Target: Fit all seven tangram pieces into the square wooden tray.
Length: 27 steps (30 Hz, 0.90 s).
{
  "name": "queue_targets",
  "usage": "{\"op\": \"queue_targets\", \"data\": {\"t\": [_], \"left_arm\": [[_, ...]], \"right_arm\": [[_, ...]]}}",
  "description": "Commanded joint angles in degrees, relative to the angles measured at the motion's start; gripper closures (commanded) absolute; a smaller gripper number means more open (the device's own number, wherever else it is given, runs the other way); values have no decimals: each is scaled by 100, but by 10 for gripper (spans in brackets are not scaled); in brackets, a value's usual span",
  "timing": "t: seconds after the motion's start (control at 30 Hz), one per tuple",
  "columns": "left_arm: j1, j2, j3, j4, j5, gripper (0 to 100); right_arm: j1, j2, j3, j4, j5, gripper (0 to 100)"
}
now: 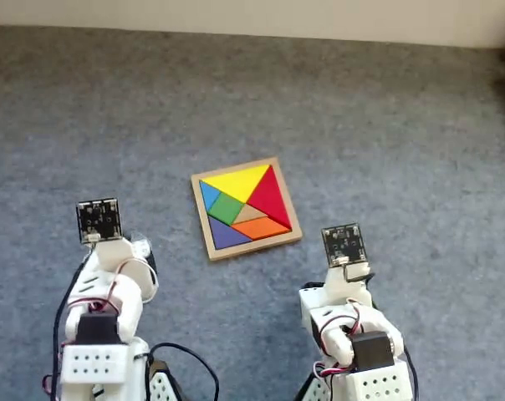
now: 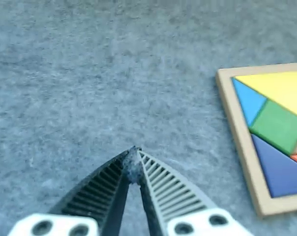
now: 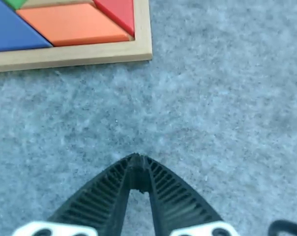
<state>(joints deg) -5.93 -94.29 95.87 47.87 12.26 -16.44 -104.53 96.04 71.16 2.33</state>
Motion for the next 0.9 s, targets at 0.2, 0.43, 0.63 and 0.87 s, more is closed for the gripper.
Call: {"op": "queue_targets", "data": {"t": [0.2, 0.43, 0.63, 0.87], "left_arm": [[558, -963, 127, 1582, 193, 995], [892, -936, 127, 2620, 185, 995], [673, -936, 127, 2752, 193, 994], [558, -936, 127, 2769, 193, 994]], "right_arm": [[-75, -119, 796, 48, 44, 993], [-48, -75, 778, 48, 44, 993], [-48, -75, 778, 48, 44, 993], [-48, -75, 778, 48, 44, 993]]}}
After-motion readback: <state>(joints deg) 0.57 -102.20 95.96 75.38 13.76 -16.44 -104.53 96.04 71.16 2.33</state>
